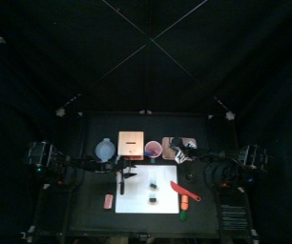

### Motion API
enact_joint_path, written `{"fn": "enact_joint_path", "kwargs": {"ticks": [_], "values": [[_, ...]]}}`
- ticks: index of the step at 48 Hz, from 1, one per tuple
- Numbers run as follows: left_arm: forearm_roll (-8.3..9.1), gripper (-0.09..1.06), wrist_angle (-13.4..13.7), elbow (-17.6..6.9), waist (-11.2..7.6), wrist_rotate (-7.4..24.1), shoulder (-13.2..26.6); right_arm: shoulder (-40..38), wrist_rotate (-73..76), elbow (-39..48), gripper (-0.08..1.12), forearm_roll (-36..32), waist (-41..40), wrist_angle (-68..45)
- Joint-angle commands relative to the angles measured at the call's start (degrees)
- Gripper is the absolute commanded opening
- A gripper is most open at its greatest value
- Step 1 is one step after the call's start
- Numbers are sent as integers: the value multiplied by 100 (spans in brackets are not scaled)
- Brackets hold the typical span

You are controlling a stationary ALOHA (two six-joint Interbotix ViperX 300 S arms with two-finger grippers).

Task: Place sushi on board then cut the sushi with the knife then place the pieces on the plate
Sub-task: Place the 4 sushi pieces on the plate

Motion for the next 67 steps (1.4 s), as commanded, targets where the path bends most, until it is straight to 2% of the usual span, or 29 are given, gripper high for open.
{"fn": "enact_joint_path", "kwargs": {"ticks": [1, 10, 15, 22, 31, 46, 67], "values": [[0, 82, -26, -123, 18, 0, -26, -334, 18, -193, 79, -70, 79, 114], [0, 82, -26, -123, 18, 0, -26, -765, 35, -545, 78, 62, 791, 633], [0, 82, -26, -114, -9, 0, -35, -782, -35, -756, 78, 0, 1450, 703], [9, 82, 44, -97, 0, 0, -35, -562, -211, -1028, 78, -290, 2549, 598], [9, 82, 255, -114, 18, 0, -62, -176, -167, -1397, 78, -158, 3287, 448], [0, 82, 272, -123, 18, 0, -70, 703, -185, -1986, 78, 352, 3542, 237], [18, 82, 272, -97, 18, 0, -70, 1477, -176, -2496, 78, 773, 3533, 220]]}}
